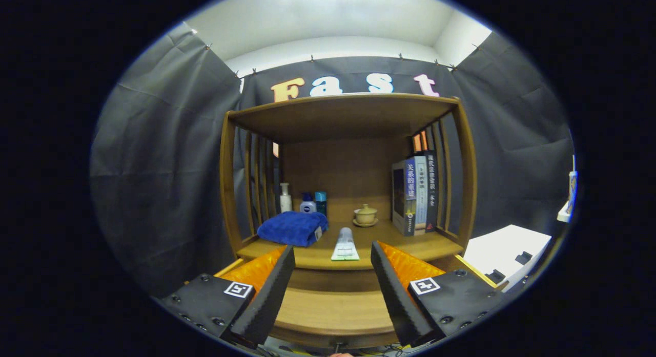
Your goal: Pull open the drawer, take out the items inside it, and place them on the countertop above the cabinet.
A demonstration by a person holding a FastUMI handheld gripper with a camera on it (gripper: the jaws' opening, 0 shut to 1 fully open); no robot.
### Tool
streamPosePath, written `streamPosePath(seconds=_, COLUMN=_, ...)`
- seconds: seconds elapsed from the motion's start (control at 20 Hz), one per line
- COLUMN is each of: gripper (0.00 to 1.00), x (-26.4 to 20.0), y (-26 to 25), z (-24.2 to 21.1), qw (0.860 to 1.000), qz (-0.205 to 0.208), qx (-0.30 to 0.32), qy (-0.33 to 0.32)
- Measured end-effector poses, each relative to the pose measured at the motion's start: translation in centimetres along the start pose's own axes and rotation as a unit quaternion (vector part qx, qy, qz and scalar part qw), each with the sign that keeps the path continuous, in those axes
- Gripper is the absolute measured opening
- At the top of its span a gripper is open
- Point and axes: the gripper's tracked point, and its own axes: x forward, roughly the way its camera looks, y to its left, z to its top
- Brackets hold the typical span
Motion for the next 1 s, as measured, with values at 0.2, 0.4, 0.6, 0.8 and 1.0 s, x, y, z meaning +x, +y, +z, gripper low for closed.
streamPosePath(seconds=0.2, gripper=0.97, x=-2.8, y=-0.2, z=-4.0, qw=1.0, qz=-0.012, qx=0.005, qy=0.013)
streamPosePath(seconds=0.4, gripper=0.96, x=-5.4, y=-1.1, z=-8.7, qw=0.999, qz=-0.038, qx=-0.007, qy=0.027)
streamPosePath(seconds=0.6, gripper=0.97, x=-6.5, y=0.0, z=-12.8, qw=0.998, qz=-0.021, qx=-0.009, qy=0.066)
streamPosePath(seconds=0.8, gripper=0.96, x=-6.1, y=0.4, z=-14.0, qw=0.997, qz=-0.019, qx=-0.012, qy=0.076)
streamPosePath(seconds=1.0, gripper=0.96, x=-5.6, y=0.4, z=-14.1, qw=0.997, qz=-0.022, qx=-0.011, qy=0.071)
